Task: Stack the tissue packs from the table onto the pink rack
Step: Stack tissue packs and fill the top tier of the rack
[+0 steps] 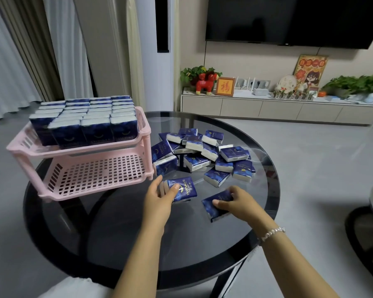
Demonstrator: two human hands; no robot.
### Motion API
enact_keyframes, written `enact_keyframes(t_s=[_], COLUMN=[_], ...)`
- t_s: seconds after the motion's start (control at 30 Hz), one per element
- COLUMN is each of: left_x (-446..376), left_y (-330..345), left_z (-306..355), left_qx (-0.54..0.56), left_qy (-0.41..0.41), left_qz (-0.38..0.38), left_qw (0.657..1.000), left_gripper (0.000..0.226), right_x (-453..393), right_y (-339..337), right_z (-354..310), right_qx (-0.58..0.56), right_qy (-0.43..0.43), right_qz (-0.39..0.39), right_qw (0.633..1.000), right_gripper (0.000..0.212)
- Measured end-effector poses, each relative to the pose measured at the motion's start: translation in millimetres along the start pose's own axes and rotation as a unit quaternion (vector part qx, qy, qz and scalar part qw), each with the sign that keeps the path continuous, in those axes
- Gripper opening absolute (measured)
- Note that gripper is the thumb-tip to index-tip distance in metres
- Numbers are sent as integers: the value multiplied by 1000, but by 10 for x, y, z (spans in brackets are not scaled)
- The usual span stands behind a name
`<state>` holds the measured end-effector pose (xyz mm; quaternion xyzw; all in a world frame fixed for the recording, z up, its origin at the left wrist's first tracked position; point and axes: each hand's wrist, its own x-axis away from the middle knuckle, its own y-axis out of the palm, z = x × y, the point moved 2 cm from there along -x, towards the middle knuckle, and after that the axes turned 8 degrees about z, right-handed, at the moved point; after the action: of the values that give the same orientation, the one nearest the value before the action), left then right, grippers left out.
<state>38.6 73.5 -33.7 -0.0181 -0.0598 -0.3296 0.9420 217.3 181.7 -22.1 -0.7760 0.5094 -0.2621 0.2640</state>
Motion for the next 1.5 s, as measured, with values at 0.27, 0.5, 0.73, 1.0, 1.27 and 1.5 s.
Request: enact_keyframes(t_s=[0.27,0.5,0.73,1.0,1.27,1.5], left_x=[85,170,108,45,58,115], left_y=[-3,33,-114,-205,-277,-303], left_z=[103,183,243,207,269,207], left_qx=[-3,-96,-260,-275,-191,-254], left_qy=[14,56,140,126,66,45], left_qz=[-54,-144,-222,-247,-211,-278], left_qw=[998,983,929,921,956,925], left_gripper=[52,52,89,90,93,72], right_x=[119,173,156,55,13,84], right_y=[167,464,270,234,321,299], right_z=[-27,-191,-182,-348,-298,-318], right_qx=[-347,-351,-153,-10,-119,-99], right_qy=[6,-31,-135,-230,-181,-198], right_qz=[50,12,-26,-212,-212,-186], right_qw=[937,936,979,950,953,957], right_gripper=[19,21,40,84,74,87])
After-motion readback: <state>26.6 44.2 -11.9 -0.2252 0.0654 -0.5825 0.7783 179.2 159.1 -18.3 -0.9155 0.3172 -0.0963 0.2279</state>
